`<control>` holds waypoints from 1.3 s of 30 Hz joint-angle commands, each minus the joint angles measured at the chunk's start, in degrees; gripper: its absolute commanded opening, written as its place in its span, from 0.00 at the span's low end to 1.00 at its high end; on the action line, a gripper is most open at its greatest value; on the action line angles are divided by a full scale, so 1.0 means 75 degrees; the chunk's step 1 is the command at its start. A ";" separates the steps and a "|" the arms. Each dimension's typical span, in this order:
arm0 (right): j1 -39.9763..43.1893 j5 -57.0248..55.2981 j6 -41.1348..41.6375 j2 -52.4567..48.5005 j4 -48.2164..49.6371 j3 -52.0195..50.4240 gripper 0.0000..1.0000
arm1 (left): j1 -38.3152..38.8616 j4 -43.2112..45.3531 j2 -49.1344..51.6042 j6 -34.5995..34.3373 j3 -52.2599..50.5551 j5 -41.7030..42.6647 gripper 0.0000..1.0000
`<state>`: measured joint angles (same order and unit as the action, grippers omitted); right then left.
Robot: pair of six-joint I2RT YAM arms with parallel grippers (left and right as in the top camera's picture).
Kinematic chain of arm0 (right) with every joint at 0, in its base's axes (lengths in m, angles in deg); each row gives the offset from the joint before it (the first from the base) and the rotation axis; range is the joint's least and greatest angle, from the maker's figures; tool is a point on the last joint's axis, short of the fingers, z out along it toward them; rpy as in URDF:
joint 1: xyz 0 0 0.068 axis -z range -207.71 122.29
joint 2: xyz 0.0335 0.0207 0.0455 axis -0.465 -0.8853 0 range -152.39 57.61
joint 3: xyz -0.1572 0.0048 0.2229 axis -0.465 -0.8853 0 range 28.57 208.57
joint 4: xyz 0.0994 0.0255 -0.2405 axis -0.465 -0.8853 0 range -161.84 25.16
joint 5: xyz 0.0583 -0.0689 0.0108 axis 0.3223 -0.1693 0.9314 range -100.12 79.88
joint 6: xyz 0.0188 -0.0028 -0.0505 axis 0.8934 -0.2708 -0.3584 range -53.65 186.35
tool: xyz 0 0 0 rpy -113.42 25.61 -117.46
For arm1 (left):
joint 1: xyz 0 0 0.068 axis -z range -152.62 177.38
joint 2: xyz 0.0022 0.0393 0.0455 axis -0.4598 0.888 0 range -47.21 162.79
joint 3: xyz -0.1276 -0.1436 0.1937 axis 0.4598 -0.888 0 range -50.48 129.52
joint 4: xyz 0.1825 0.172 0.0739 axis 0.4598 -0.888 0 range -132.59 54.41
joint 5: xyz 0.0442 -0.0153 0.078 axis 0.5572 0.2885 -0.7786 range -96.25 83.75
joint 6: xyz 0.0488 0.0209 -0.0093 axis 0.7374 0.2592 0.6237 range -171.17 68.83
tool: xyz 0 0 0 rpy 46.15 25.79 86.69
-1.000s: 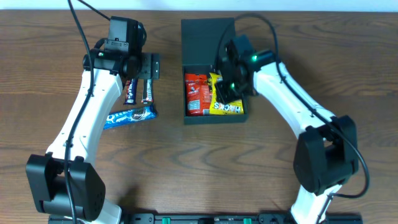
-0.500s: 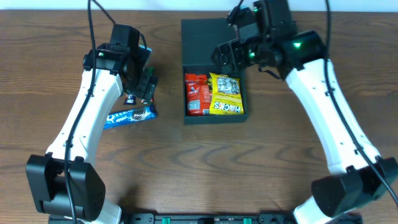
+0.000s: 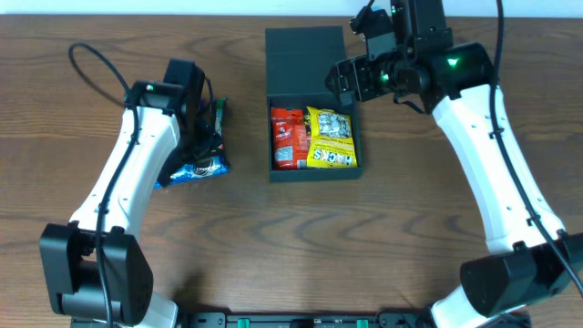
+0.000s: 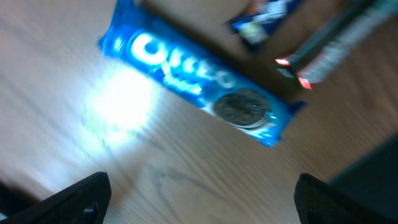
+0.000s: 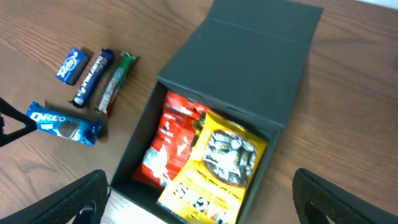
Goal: Pack container
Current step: 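Retract the right arm and reach the left gripper to the blue Oreo pack, then grasp the blue Oreo pack with the left gripper and lift it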
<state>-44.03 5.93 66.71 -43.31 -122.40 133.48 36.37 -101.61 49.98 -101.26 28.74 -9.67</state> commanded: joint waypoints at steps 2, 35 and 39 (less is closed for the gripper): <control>0.0207 -0.0015 -0.0122 0.0076 -0.0140 0.0064 0.94 | -0.0055 0.0216 -0.0125 -0.2305 -0.0621 -0.0131 0.95; 0.0586 -0.0166 -0.0233 0.0076 -0.0475 0.0061 0.95 | -0.0385 0.3646 0.0373 -0.3485 -0.2500 0.0023 0.96; 0.0586 -0.0166 -0.0233 0.0076 -0.0475 0.0061 0.95 | -0.0527 0.3672 0.0379 -0.3389 -0.2500 -0.0015 0.98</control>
<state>-39.94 5.06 65.68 -43.31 -125.77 133.48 33.35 -74.07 52.08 -126.35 10.49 -9.39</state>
